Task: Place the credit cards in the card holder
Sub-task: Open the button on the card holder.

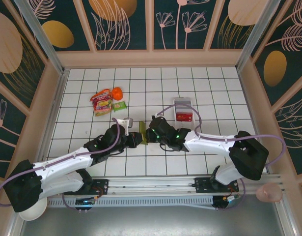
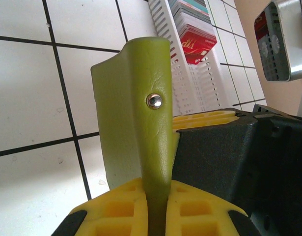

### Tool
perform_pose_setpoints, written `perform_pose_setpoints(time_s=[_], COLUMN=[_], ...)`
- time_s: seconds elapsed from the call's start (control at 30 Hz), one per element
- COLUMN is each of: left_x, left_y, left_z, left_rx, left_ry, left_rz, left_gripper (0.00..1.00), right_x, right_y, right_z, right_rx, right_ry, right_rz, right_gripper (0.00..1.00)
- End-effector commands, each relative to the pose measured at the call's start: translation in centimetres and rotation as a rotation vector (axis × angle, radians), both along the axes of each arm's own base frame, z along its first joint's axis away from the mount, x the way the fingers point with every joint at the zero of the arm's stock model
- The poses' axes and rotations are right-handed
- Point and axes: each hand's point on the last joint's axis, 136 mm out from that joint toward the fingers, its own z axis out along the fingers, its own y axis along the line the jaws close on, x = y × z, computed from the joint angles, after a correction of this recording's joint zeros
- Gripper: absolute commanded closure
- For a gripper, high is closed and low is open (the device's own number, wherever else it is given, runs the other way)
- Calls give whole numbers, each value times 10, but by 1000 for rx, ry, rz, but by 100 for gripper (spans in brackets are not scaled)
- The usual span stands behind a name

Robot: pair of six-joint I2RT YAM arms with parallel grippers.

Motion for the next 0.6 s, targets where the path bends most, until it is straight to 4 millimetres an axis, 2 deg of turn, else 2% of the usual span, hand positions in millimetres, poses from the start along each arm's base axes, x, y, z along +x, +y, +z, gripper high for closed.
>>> perform_pose_setpoints(time_s=[0.0, 0.13, 0.3, 0.33, 0.4, 0.57], left_x=[-4, -5, -7, -7, -7, -4], left_y=[-19, -20, -20, -20, -19, -10], left_z=[49, 50, 52, 53, 53, 51], left_rx=[-168, -176, -186, -188, -186, -175], left_ry=[-99, -99, -104, -106, -106, -113], left_rz=[-77, -83, -91, -91, -84, -41], left_gripper=[100, 100, 100, 100, 100, 100], right_x=[1, -1, -2, -1, 1, 4], right_y=[-25, -13, -4, -5, -8, -28], right_z=[-22, -12, -5, -7, -9, -13], right_rx=[-109, -32, 2, -2, -24, -79], right_ry=[20, 17, 1, 1, 0, -21], right_rz=[-69, -38, -16, -22, -35, -96], right_gripper=[83, 78, 81, 85, 99, 100])
